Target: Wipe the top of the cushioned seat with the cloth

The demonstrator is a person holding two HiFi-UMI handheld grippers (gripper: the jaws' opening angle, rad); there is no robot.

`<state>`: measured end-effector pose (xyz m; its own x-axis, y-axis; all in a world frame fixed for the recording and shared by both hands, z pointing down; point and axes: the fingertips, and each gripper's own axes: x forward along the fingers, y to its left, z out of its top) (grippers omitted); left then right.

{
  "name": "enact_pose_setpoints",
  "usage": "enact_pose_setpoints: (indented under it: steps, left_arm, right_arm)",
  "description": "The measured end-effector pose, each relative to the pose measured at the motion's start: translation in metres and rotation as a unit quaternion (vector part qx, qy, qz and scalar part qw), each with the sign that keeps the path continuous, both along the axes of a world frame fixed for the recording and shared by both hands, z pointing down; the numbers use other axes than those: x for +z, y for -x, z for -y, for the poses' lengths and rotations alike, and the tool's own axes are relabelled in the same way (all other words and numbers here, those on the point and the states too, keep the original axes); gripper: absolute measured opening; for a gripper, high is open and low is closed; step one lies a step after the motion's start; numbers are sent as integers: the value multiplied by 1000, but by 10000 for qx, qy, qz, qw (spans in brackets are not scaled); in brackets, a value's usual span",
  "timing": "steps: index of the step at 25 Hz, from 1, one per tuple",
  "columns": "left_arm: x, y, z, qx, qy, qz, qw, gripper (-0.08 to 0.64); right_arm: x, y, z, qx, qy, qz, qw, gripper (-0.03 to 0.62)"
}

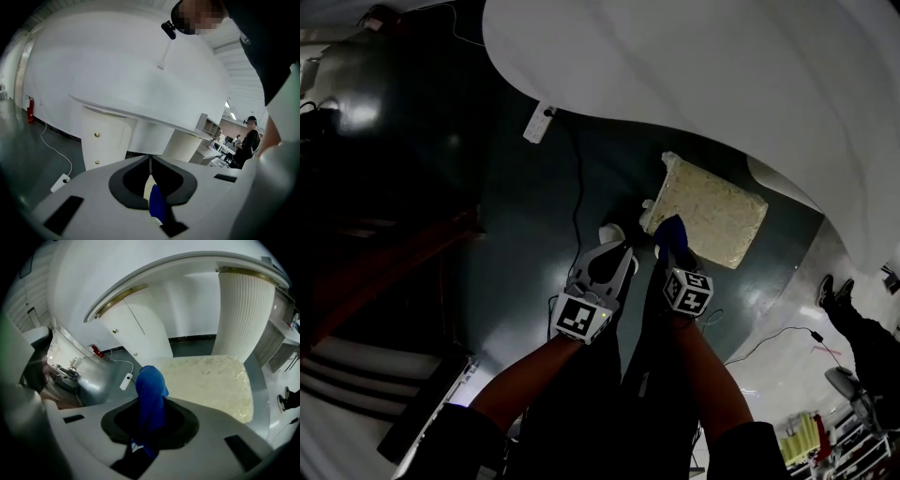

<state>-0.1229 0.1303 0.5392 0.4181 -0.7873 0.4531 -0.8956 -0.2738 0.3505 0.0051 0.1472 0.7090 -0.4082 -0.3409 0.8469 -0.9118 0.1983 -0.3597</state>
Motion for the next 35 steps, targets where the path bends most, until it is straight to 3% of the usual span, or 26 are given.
enact_pose_setpoints:
  steps: [3, 6, 9, 14, 17, 22, 30, 35]
  left_arm:
    - [4, 18, -9, -64, 17, 108, 9999, 26]
    - [9, 7, -23, 268, -102, 269, 9992, 26]
    - [20, 11, -33, 19, 62, 81, 9999, 26]
    - [34, 39, -40, -553, 314, 32, 9980, 26]
    - [31, 46, -40, -348, 118, 414, 9985, 26]
    - [27, 31, -31, -477, 281, -174, 9983, 26]
    - [50, -3, -4, -468, 429, 59, 9980, 26]
    - [59, -17, 13, -218, 524, 144, 9983, 26]
  right_arm:
    - [15, 39, -8, -20, 161, 221, 9996, 98]
    - [36, 53, -7, -94, 187, 193, 9996, 98]
    - [58, 54, -3, -227, 212, 80, 9995, 98]
    - [91, 35, 4, -395, 362, -186, 9984, 98]
    - [106, 19, 7, -458, 478, -325, 9973, 98]
    - [112, 4, 8, -619, 620, -365, 9955, 98]
    - [117, -11, 6, -463, 662, -414, 9959, 98]
    - [117, -25, 9, -401, 636, -397, 9964, 98]
